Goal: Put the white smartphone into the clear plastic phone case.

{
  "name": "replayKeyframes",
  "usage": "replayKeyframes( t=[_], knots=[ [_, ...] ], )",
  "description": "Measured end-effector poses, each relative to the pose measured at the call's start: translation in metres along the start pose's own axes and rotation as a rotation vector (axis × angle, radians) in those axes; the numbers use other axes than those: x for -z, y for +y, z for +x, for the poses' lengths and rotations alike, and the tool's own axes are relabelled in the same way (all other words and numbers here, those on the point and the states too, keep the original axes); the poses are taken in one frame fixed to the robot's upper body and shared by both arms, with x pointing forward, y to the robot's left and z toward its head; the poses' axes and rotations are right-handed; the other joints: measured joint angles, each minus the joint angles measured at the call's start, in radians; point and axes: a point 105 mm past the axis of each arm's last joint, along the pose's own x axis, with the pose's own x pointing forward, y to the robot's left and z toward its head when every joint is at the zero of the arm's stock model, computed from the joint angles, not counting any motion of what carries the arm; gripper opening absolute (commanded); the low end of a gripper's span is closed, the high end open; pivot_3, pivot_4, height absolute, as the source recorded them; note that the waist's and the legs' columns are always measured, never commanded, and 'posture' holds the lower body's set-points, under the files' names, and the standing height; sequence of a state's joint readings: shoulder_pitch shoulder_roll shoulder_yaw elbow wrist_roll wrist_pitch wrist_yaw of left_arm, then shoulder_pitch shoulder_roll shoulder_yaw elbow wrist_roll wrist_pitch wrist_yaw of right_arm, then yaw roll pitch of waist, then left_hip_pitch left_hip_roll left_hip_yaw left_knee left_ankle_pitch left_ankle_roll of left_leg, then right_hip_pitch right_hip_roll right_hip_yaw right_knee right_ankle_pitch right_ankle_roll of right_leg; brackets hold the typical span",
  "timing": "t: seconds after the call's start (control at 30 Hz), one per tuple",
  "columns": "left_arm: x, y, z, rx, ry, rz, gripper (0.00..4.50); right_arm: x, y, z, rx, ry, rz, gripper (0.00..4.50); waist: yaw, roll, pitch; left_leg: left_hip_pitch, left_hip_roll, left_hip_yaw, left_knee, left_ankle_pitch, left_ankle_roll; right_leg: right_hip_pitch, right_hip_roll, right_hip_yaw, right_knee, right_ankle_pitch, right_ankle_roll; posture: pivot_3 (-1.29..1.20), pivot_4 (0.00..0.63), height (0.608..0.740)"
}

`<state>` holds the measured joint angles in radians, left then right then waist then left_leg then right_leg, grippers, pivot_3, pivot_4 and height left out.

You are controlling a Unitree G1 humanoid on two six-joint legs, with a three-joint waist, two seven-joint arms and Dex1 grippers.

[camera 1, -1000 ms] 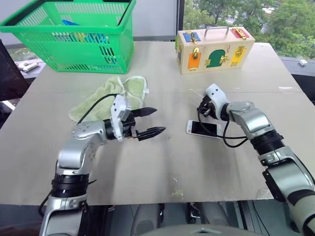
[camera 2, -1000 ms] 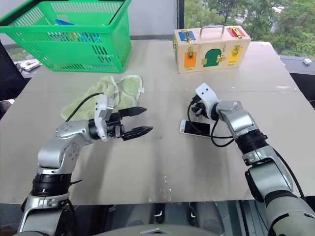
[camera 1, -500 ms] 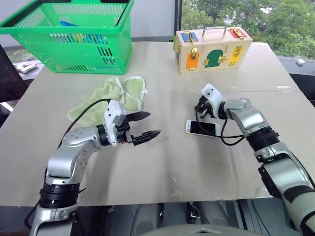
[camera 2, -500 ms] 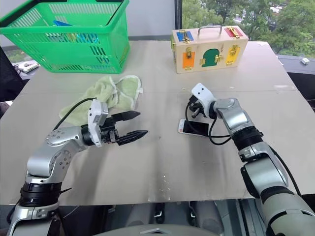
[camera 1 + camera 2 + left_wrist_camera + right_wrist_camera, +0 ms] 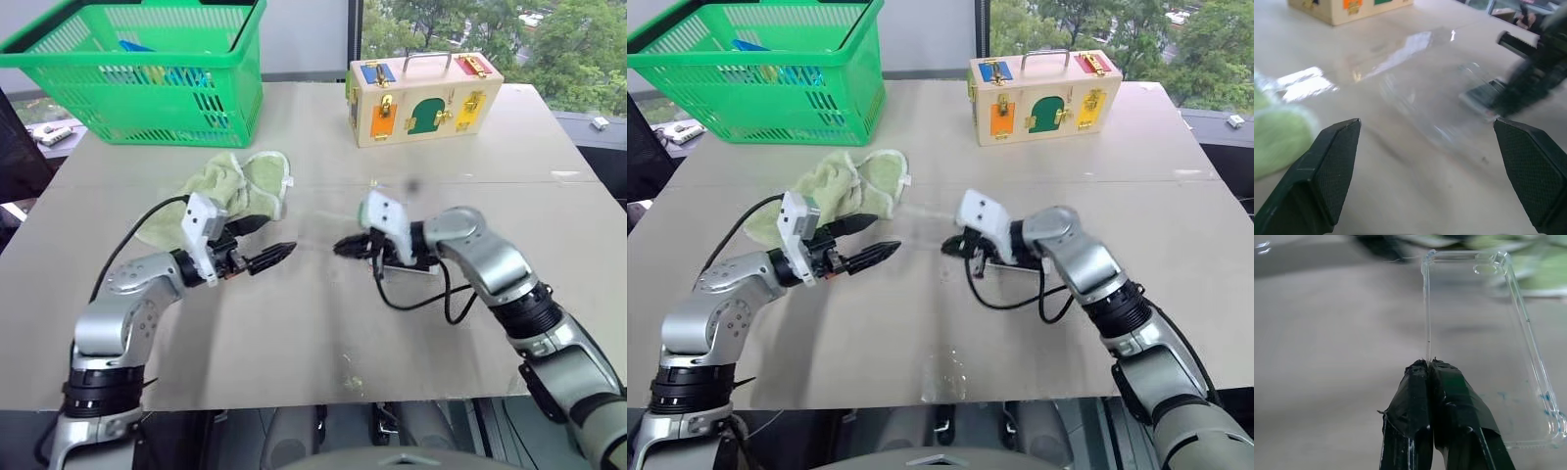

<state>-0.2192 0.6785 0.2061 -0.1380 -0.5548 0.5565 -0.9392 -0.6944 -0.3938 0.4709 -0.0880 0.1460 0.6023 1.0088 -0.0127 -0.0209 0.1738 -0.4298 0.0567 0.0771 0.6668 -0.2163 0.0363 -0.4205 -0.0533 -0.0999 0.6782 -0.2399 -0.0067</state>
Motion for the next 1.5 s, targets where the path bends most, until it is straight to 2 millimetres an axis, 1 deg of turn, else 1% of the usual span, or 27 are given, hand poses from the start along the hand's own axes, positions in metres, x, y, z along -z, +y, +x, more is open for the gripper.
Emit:
replayKeyframes(
  t=[0.07, 0.17, 0.2, 0.27, 0.33, 0.4, 0.43, 0.47, 0.53, 0.6, 0.63, 0.67, 0.7, 0.73, 0.8, 0.87, 0.9, 0.93, 1.0, 1.13, 1.23, 1.3, 1.33, 1.4, 1.5],
  knots=[
    [0.004, 0.004, -0.004, -0.010, 0.017, -0.013, 4.50, 0.006, 0.004, 0.005, -0.010, 0.022, 0.011, 0.03, 0.002, 0.000, 0.000, 0.000, 0.000, 0.000, 0.000, 0.000, 0.000, 0.000, -0.001, 0.000, 0.000, 0.000, 0.000, 0.00, 0.150, 0.740],
    [0.012, 0.007, -0.011, -0.006, 0.049, -0.028, 4.50, 0.009, 0.004, 0.008, -0.015, 0.024, 0.049, 0.03, 0.002, 0.000, 0.000, -0.001, 0.000, 0.000, 0.000, 0.000, 0.000, -0.001, -0.001, 0.000, 0.000, 0.000, 0.000, 0.00, 0.150, 0.740],
    [0.016, 0.009, -0.014, -0.002, 0.067, -0.028, 4.50, 0.014, 0.003, 0.009, -0.023, 0.032, 0.074, 0.03, 0.002, 0.000, 0.000, -0.001, 0.000, 0.000, 0.000, 0.000, 0.000, -0.001, -0.001, 0.000, 0.000, 0.000, 0.000, 0.00, 0.150, 0.740],
    [0.018, 0.010, -0.015, 0.000, 0.075, -0.023, 4.50, 0.017, 0.003, 0.009, -0.028, 0.039, 0.087, 0.03, 0.003, 0.000, 0.000, -0.001, 0.000, 0.000, 0.000, 0.000, 0.000, -0.001, -0.001, -0.001, 0.000, 0.000, -0.001, 0.00, 0.150, 0.740],
    [0.023, 0.009, -0.016, 0.025, 0.102, -0.004, 4.50, 0.027, 0.002, 0.011, -0.034, 0.063, 0.115, 0.03, 0.001, 0.000, 0.000, -0.001, 0.000, 0.000, 0.000, 0.000, 0.000, -0.001, -0.001, 0.000, 0.000, 0.000, 0.000, 0.00, 0.150, 0.740],
    [0.024, 0.009, -0.015, 0.043, 0.106, 0.003, 4.50, 0.030, 0.002, 0.017, -0.039, 0.060, 0.154, 0.03, 0.001, 0.000, 0.000, -0.001, 0.000, 0.000, 0.000, 0.000, 0.000, -0.001, -0.001, 0.000, 0.000, 0.000, -0.001, 0.00, 0.150, 0.740],
    [0.023, 0.009, -0.013, 0.049, 0.107, 0.009, 4.50, 0.031, 0.003, 0.020, -0.041, 0.055, 0.169, 0.67, 0.000, 0.000, 0.000, -0.001, 0.000, 0.000, 0.000, 0.000, 0.000, -0.002, -0.001, 0.000, 0.000, 0.000, -0.001, 0.00, 0.150, 0.740],
    [0.022, 0.009, -0.012, 0.056, 0.107, 0.016, 4.50, 0.029, 0.003, 0.022, -0.043, 0.043, 0.179, 0.98, 0.000, 0.000, 0.000, -0.001, 0.000, 0.000, 0.000, 0.000, 0.000, -0.002, -0.001, 0.000, 0.000, 0.000, -0.001, 0.00, 0.150, 0.740],
    [0.022, 0.006, -0.010, 0.078, 0.109, 0.029, 4.50, 0.026, 0.002, 0.021, -0.045, 0.018, 0.188, 1.94, 0.000, 0.000, 0.000, -0.001, 0.000, 0.000, -0.001, 0.000, 0.000, -0.002, -0.001, 0.000, 0.000, 0.000, -0.001, 0.00, 0.150, 0.740],
    [0.023, 0.001, -0.009, 0.118, 0.114, 0.042, 4.50, 0.022, -0.001, 0.012, -0.017, -0.007, 0.174, 2.82, 0.003, 0.000, 0.000, -0.002, -0.001, 0.000, -0.001, 0.000, 0.000, -0.002, -0.001, 0.000, 0.000, 0.000, -0.001, 0.00, 0.150, 0.740],
    [0.024, -0.002, -0.008, 0.142, 0.124, 0.055, 4.50, 0.019, -0.003, 0.005, 0.006, -0.027, 0.160, 3.36, 0.005, 0.000, 0.000, -0.002, -0.001, 0.000, -0.001, 0.000, 0.000, -0.002, -0.002, 0.000, -0.001, 0.000, -0.001, 0.00, 0.150, 0.740],
    [0.025, -0.004, -0.007, 0.161, 0.137, 0.068, 4.50, 0.016, -0.005, 0.000, 0.024, -0.044, 0.149, 3.69, 0.005, 0.000, 0.000, -0.002, -0.001, 0.000, -0.001, 0.000, 0.000, -0.002, -0.002, 0.000, -0.001, 0.000, 0.000, 0.00, 0.150, 0.740],
    [0.026, -0.010, -0.004, 0.202, 0.148, 0.095, 4.50, 0.013, -0.004, -0.008, 0.044, -0.069, 0.133, 3.69, 0.009, 0.000, 0.000, -0.002, -0.001, 0.000, -0.001, 0.000, 0.000, -0.002, -0.002, -0.001, -0.001, 0.000, 0.000, 0.00, 0.150, 0.740],
    [0.027, -0.012, -0.002, 0.218, 0.152, 0.104, 4.50, 0.013, -0.003, -0.012, 0.048, -0.072, 0.129, 3.69, 0.009, 0.001, 0.000, -0.002, -0.001, 0.000, -0.001, 0.000, 0.000, -0.002, -0.002, 0.000, -0.001, 0.000, 0.000, 0.00, 0.150, 0.740],
    [0.028, -0.019, 0.003, 0.278, 0.165, 0.137, 4.50, 0.012, 0.001, -0.026, 0.065, -0.085, 0.107, 3.69, 0.012, 0.001, 0.001, -0.002, -0.001, 0.000, -0.001, 0.000, 0.000, -0.002, -0.002, 0.000, -0.001, 0.000, 0.000, 0.00, 0.150, 0.740],
    [0.026, -0.026, 0.013, 0.343, 0.169, 0.177, 4.50, 0.011, 0.008, -0.045, 0.081, -0.084, 0.085, 3.69, 0.018, 0.001, 0.001, -0.002, -0.001, 0.000, -0.001, 0.000, 0.000, -0.002, -0.001, 0.000, -0.001, 0.000, 0.000, 0.00, 0.150, 0.740],
    [0.025, -0.027, 0.015, 0.354, 0.169, 0.187, 4.50, 0.011, 0.009, -0.049, 0.083, -0.079, 0.080, 3.69, 0.020, 0.001, 0.001, -0.002, 0.000, 0.000, -0.001, 0.000, 0.000, -0.002, -0.001, 0.000, -0.001, -0.001, 0.000, 0.00, 0.150, 0.740],
    [0.023, -0.029, 0.021, 0.380, 0.163, 0.203, 4.50, 0.013, 0.012, -0.057, 0.095, -0.066, 0.072, 3.69, 0.024, 0.002, 0.001, -0.002, 0.000, 0.000, -0.001, 0.000, 0.000, -0.002, -0.001, -0.001, -0.001, -0.001, 0.000, 0.00, 0.150, 0.740],
    [0.024, -0.031, 0.031, 0.414, 0.174, 0.234, 4.50, 0.019, 0.018, -0.071, 0.118, -0.028, 0.066, 3.69, 0.027, 0.002, 0.001, -0.002, 0.000, 0.000, -0.001, 0.000, 0.000, -0.002, -0.001, -0.001, -0.001, -0.001, 0.001, 0.00, 0.150, 0.740],
    [0.036, -0.030, 0.044, 0.456, 0.224, 0.267, 4.50, 0.024, 0.026, -0.092, 0.169, 0.000, 0.073, 3.69, 0.027, 0.002, 0.001, -0.002, -0.001, 0.001, -0.001, 0.000, 0.000, -0.002, 0.000, 0.000, -0.001, -0.001, 0.001, 0.00, 0.150, 0.740],
    [0.046, -0.029, 0.050, 0.488, 0.252, 0.276, 4.50, 0.022, 0.034, -0.105, 0.218, 0.001, 0.064, 3.69, 0.027, 0.002, 0.002, -0.003, 0.000, 0.001, -0.001, 0.000, 0.000, -0.002, 0.001, 0.000, -0.002, -0.001, 0.001, 0.00, 0.150, 0.740],
    [0.048, -0.028, 0.052, 0.506, 0.262, 0.286, 4.50, 0.019, 0.039, -0.112, 0.238, -0.008, 0.063, 3.69, 0.028, 0.001, 0.002, -0.002, 0.000, 0.000, -0.001, 0.000, 0.000, -0.002, 0.000, 0.000, -0.002, -0.001, 0.001, 0.00, 0.150, 0.740],
    [0.048, -0.027, 0.057, 0.516, 0.268, 0.303, 3.97, 0.018, 0.043, -0.118, 0.258, -0.007, 0.065, 3.74, 0.029, 0.002, 0.001, -0.002, -0.001, 0.000, -0.001, 0.000, 0.000, -0.002, 0.000, 0.000, -0.002, -0.001, 0.001, 0.00, 0.150, 0.740],
    [0.048, -0.024, 0.060, 0.514, 0.272, 0.319, 3.22, 0.019, 0.048, -0.120, 0.271, 0.001, 0.068, 3.74, 0.029, 0.001, 0.001, -0.002, -0.001, 0.000, -0.001, 0.000, 0.000, -0.002, 0.000, -0.001, -0.003, -0.001, 0.001, 0.00, 0.150, 0.740],
    [0.048, -0.026, 0.063, 0.541, 0.277, 0.319, 1.77, 0.023, 0.050, -0.121, 0.292, 0.009, 0.081, 3.74, 0.027, 0.001, 0.001, -0.002, -0.001, 0.001, -0.001, 0.000, 0.000, -0.002, 0.000, 0.000, -0.003, -0.001, 0.001, 0.00, 0.150, 0.740]
  ],
)
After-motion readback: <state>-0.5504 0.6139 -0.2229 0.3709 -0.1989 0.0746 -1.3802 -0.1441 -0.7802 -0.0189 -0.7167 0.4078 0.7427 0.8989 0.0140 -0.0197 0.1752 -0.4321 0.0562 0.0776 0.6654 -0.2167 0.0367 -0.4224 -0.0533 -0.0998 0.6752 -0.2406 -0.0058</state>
